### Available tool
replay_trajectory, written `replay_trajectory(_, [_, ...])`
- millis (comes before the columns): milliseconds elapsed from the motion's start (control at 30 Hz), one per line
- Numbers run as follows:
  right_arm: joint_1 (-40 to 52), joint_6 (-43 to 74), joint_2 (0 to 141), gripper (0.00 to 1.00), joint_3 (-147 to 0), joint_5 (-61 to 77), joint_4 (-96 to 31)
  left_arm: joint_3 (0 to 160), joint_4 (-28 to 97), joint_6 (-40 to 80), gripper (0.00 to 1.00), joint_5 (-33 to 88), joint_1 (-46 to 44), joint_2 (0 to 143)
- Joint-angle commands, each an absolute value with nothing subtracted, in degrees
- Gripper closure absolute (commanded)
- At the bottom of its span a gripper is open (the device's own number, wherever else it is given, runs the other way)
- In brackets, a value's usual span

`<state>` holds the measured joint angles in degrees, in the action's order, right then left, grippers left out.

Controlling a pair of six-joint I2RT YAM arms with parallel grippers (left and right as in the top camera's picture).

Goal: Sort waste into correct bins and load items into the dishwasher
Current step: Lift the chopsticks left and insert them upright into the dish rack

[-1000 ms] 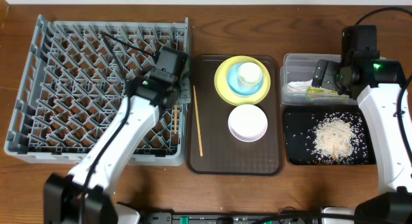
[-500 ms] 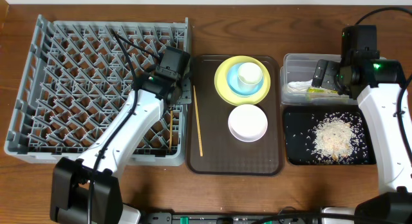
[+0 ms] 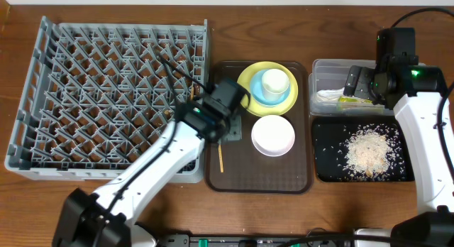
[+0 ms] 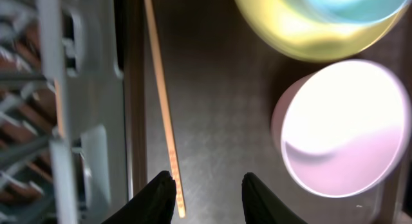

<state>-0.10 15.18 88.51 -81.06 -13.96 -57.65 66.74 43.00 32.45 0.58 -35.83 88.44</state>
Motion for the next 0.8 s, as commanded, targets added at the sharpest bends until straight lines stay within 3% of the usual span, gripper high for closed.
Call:
replay_trajectory(0, [-0.47, 14.52, 88.36, 0.01, -81.97, -14.76, -57.67, 63.42, 42.61, 40.27, 0.62, -7.55, -37.95, 90.98])
replay_trajectory(533, [-0.45, 14.52, 88.36, 0.01, -81.95, -14.76, -57.69, 59.29, 33.98, 42.35, 0.63, -7.97, -39.20, 103.88])
replay_trajectory(600, [-0.45, 14.52, 88.36, 0.01, -81.97, -14.76, -57.69, 59.29, 33.50, 42.35, 0.74, -6.33, -39.20, 104.51])
replay_trajectory(767, [-0.47, 14.52, 88.36, 0.01, -81.97, -14.76, -57.67, 59.29, 32.80, 42.33, 0.89, -4.47, -39.35, 104.53])
